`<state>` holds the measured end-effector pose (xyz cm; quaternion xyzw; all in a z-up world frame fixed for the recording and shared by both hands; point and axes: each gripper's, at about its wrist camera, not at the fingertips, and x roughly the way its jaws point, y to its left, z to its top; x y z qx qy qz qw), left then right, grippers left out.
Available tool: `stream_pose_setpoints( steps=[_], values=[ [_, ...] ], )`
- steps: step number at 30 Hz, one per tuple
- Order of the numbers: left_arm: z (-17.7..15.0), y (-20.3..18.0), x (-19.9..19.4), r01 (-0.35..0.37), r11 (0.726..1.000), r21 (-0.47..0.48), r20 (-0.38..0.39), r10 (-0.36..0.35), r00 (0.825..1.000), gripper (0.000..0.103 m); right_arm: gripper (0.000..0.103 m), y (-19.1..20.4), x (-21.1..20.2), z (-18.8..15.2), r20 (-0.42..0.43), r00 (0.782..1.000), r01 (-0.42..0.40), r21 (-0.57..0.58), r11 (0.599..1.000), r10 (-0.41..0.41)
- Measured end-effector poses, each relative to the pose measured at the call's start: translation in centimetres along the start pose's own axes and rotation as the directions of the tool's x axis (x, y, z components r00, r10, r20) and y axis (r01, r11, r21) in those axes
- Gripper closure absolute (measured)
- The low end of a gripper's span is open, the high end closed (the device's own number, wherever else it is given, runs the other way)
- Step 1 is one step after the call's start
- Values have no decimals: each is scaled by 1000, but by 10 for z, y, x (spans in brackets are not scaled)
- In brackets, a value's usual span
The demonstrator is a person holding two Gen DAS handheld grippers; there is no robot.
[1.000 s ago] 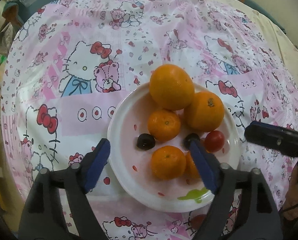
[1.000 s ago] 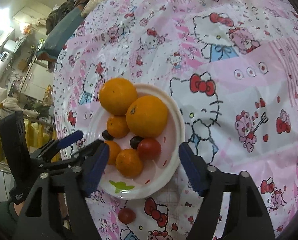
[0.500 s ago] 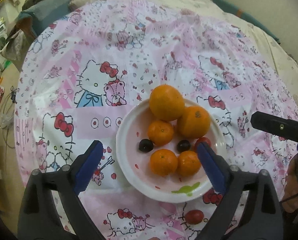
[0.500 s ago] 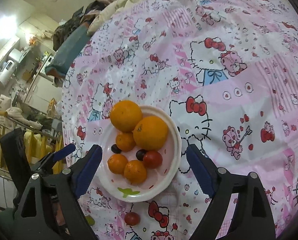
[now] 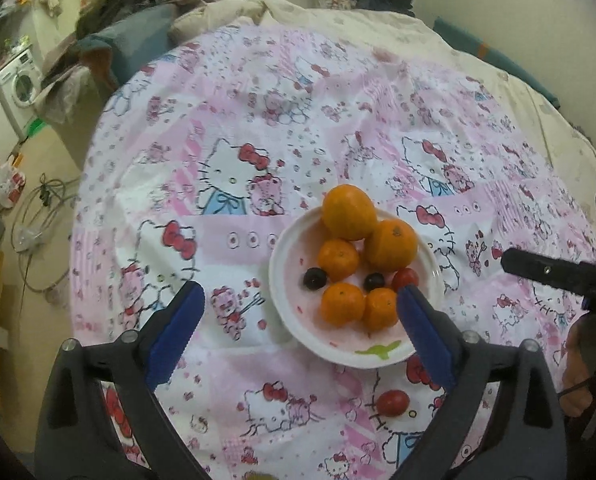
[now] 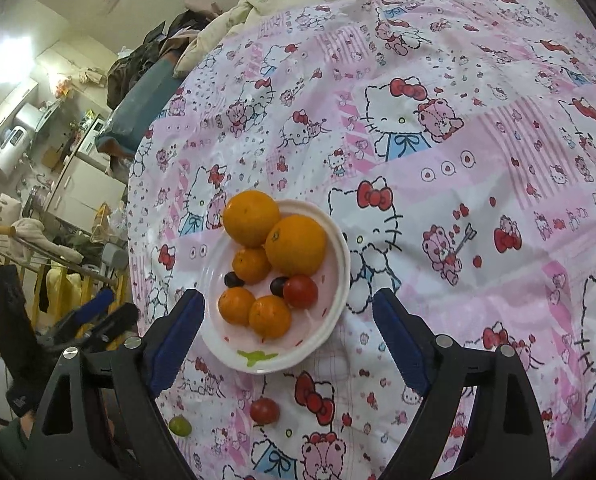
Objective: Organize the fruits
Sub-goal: 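Open the left gripper to drop the tangerine onto the plate, then grasp the green lime with the left gripper while the right grasps a red cherry tomato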
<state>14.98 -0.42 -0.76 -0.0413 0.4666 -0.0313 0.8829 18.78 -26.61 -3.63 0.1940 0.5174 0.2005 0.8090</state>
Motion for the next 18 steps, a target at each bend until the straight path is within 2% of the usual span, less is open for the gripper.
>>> stream_pose_setpoints(
  steps=[2,8,14,18],
  values=[
    [-5,4,-8,9,1000,-21,0,-9,1000,8,14,1,-1,-4,-2,1000,5,-8,1000,-5],
    [-24,14,-25,-47,998,-48,-1,47,999,8,14,1,-7,-19,8,1000,22,14,1000,-22],
    [-43,21,-32,-44,998,-54,-46,41,998,8,14,3,-9,-33,-2,1000,28,15,1000,-28],
    [-62,28,-29,-23,997,-71,-118,15,993,8,14,6,-7,-43,-22,999,36,9,999,-35]
  ],
)
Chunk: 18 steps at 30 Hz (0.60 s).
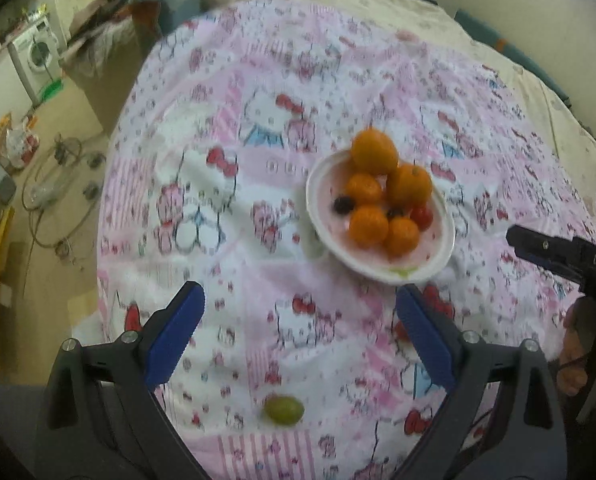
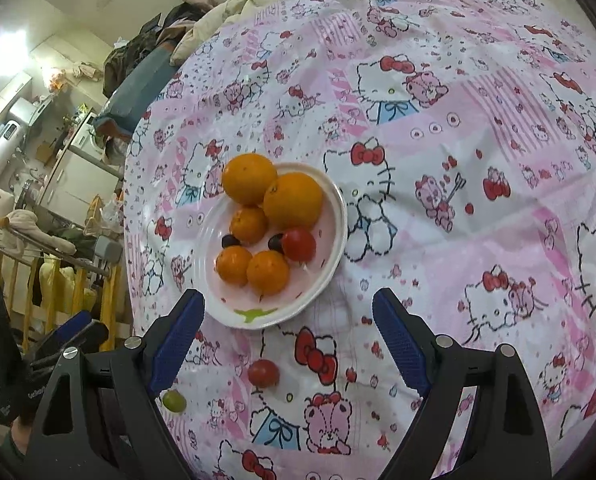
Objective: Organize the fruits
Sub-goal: 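Grasp the green lime with the left gripper while the right grasps a red cherry tomato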
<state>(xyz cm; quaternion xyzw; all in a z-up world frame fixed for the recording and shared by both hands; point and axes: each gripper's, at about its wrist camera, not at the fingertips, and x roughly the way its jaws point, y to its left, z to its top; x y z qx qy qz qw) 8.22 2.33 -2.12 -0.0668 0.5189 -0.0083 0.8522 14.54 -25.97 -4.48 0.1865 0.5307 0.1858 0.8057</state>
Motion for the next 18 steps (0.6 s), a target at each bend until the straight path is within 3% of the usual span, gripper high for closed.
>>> stream_pose_setpoints(
  steps=[4,8,11,16,18],
  values=[
    [-13,4,11,51,998,21,-121,-48,992,8,14,-1,6,-9,-33,999,21,2,1000,-21],
    [-22,12,13,41,998,39,-203,-32,979,8,14,-6,7,-15,-39,996,84,23,996,-84],
    [-30,15,18,54,998,33,-269,-43,962,12,14,-5,9,-15,-48,997,65,32,997,-63],
    [-48,4,37,40,995,96,-372,-1,928,32,14,2,12,-16,-64,996,62,3,998,-62],
    [-55,-1,49,25,991,130,-405,30,914,47,14,2,12,-17,-69,996,59,2,998,-59]
  ],
)
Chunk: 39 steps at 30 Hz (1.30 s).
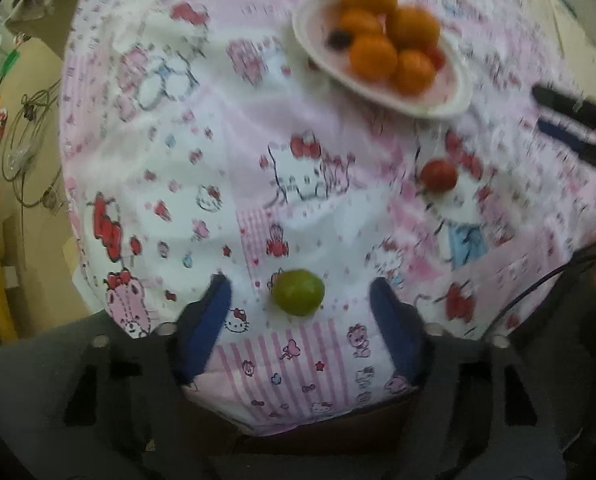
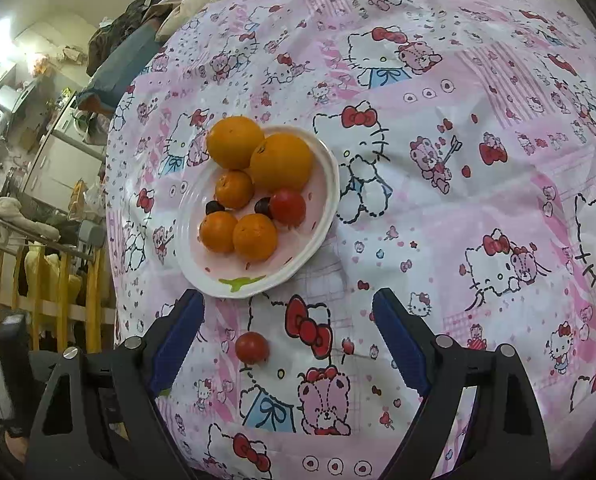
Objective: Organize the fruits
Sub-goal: 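Grasp the green lime with the left gripper while the right grasps a red cherry tomato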
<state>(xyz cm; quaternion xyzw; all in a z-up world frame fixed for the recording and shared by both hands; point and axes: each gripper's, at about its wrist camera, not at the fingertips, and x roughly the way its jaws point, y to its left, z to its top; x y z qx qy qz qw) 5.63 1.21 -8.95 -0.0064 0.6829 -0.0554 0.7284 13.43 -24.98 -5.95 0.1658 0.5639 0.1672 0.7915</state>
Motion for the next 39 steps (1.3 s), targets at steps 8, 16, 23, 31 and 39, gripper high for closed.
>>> stream_pose_setpoints(
  steps=[8,16,23,31,39],
  values=[
    [-1,-13,34,-31,999,29,-67,33,997,56,14,-1,-3,-2,4,1000,1,6,1000,-1],
    [4,-8,31,-53,999,12,-42,54,998,77,14,1,-1,-3,-7,1000,3,0,1000,-3],
    [8,8,-1,-41,999,-27,54,43,998,77,14,6,9,-6,-64,998,-24,-14,1000,23],
    [23,18,-26,6,997,-74,120,2,993,77,39,26,57,-24,-246,969,-41,-103,994,15],
    [23,11,-24,13,997,-74,125,-4,992,77,55,48,92,-38,-285,954,28,-226,974,-93]
  ],
)
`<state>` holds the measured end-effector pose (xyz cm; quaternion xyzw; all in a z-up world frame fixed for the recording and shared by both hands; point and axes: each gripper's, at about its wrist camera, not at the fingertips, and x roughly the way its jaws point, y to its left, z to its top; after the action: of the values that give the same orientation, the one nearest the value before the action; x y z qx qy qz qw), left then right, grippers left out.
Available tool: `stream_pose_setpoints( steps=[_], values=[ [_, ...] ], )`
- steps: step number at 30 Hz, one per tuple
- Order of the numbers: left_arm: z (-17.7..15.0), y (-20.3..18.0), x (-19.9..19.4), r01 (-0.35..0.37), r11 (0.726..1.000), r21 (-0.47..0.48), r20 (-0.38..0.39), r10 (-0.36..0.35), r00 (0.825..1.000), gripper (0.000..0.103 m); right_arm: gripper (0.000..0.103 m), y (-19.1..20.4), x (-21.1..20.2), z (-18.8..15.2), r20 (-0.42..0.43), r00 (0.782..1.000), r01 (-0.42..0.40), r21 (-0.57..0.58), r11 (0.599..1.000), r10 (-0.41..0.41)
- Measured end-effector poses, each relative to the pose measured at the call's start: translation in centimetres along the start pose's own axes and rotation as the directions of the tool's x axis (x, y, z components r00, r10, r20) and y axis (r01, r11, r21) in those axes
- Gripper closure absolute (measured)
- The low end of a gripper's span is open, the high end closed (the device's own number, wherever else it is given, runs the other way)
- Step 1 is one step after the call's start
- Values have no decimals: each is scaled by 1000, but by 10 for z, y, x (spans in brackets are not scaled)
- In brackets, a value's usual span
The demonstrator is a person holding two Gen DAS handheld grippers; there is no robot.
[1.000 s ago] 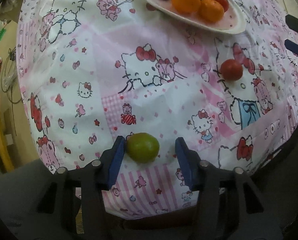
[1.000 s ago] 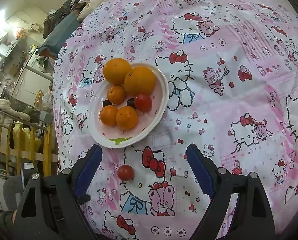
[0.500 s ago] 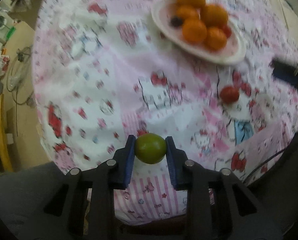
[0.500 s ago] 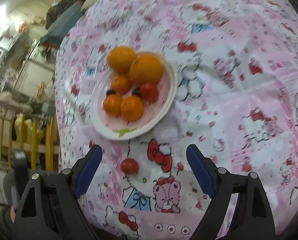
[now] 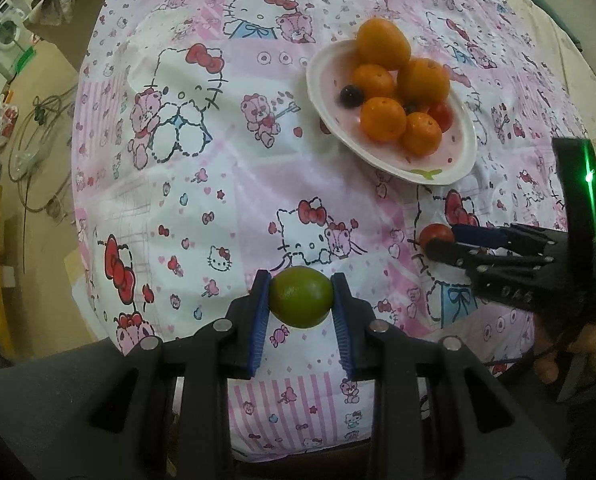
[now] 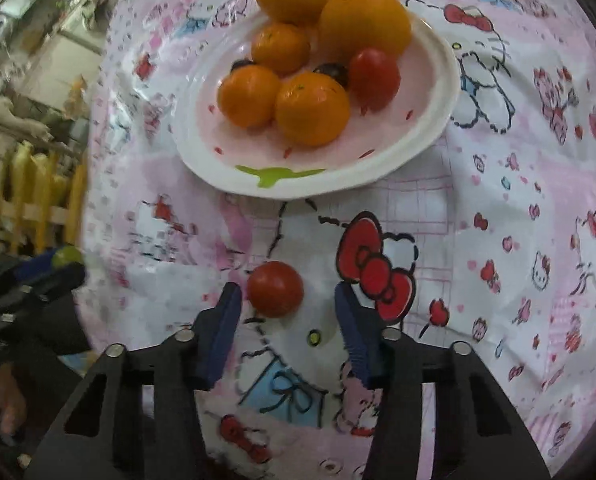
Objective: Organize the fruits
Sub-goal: 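Grasp the green lime with the left gripper while the right grasps a red cherry tomato, then carry the lime with the left gripper and the tomato with the right over the plate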
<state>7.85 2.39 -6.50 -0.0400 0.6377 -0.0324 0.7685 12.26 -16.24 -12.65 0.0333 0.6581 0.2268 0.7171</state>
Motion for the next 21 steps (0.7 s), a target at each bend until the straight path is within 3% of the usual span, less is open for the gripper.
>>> stream_pose_setpoints(
  steps=[1,2,6,21],
  values=[
    [0,0,1,1,1000,-3,-3,-1,1000,77,59,3,3,0,-2,1000,7,-17,1000,-7],
    [1,0,2,3,1000,-5,-6,-3,1000,77,72,7,4,-1,-1,1000,15,-37,999,-15],
    [2,0,0,-3,1000,-9,0,2,1000,77,72,20,-3,-3,32,999,13,-96,995,-10],
    [21,-20,-23,-24,999,29,58,22,998,77,72,-24,-62,2,196,979,-65,58,996,52]
  ],
)
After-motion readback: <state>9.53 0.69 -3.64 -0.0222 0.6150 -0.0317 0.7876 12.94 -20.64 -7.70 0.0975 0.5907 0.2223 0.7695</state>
